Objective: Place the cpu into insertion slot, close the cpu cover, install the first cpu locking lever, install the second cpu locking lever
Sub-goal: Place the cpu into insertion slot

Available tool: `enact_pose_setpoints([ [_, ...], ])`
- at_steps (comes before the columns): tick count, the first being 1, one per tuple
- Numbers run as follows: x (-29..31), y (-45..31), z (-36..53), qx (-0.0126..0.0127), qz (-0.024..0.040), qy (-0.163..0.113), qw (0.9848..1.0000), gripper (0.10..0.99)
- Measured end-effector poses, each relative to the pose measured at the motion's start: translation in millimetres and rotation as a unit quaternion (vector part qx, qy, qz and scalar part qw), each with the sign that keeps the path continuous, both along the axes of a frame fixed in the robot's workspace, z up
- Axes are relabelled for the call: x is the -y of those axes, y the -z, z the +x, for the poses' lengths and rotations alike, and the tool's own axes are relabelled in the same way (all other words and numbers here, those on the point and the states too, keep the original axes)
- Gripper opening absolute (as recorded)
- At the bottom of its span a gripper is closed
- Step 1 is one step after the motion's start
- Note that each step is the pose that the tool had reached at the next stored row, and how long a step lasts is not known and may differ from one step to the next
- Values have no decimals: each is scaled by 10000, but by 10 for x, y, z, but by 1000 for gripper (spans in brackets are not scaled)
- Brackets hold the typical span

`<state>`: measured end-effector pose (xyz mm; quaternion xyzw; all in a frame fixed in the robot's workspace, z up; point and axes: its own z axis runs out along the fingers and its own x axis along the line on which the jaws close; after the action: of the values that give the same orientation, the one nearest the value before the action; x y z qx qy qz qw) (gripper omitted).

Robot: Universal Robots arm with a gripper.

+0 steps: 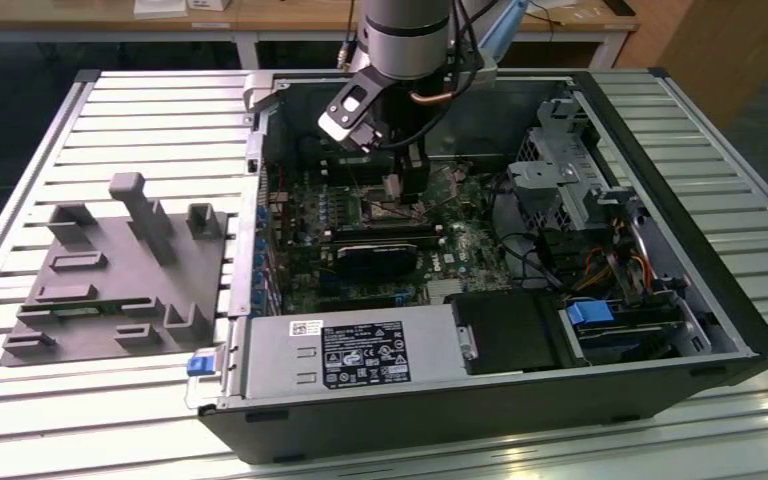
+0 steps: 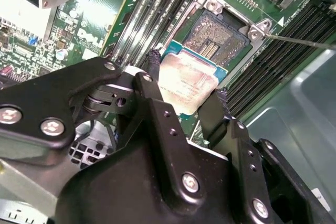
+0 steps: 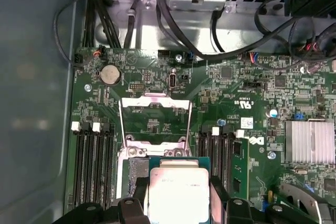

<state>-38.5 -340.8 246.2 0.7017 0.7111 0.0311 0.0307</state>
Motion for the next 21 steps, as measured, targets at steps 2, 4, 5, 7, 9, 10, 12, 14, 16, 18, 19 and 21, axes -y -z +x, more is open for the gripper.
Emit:
enact_pose_setpoints([
  [2, -6, 17, -8, 0, 2, 0, 10000, 541],
  [4, -12, 34, -12, 0, 7, 0, 10000, 541],
  [5, -16, 43, -13, 0, 10, 0, 10000, 541],
  [7, -25, 59, -16, 0, 12, 0, 10000, 541],
  [9, -40, 76, -24, 0, 13, -1, 10000, 541],
  [10, -47, 83, -27, 0, 13, -1, 10000, 541],
  [12, -58, 96, -32, 0, 13, -2, 10000, 541],
  [14, -66, 110, -36, 0, 13, -2, 10000, 541],
  [16, -69, 128, -39, 0, 12, -2, 10000, 541],
  [18, -75, 145, -41, 0, 13, -2, 10000, 541],
  [19, -77, 153, -43, 0, 14, -2, 10000, 541],
  [21, -84, 168, -46, 0, 16, -2, 10000, 541],
])
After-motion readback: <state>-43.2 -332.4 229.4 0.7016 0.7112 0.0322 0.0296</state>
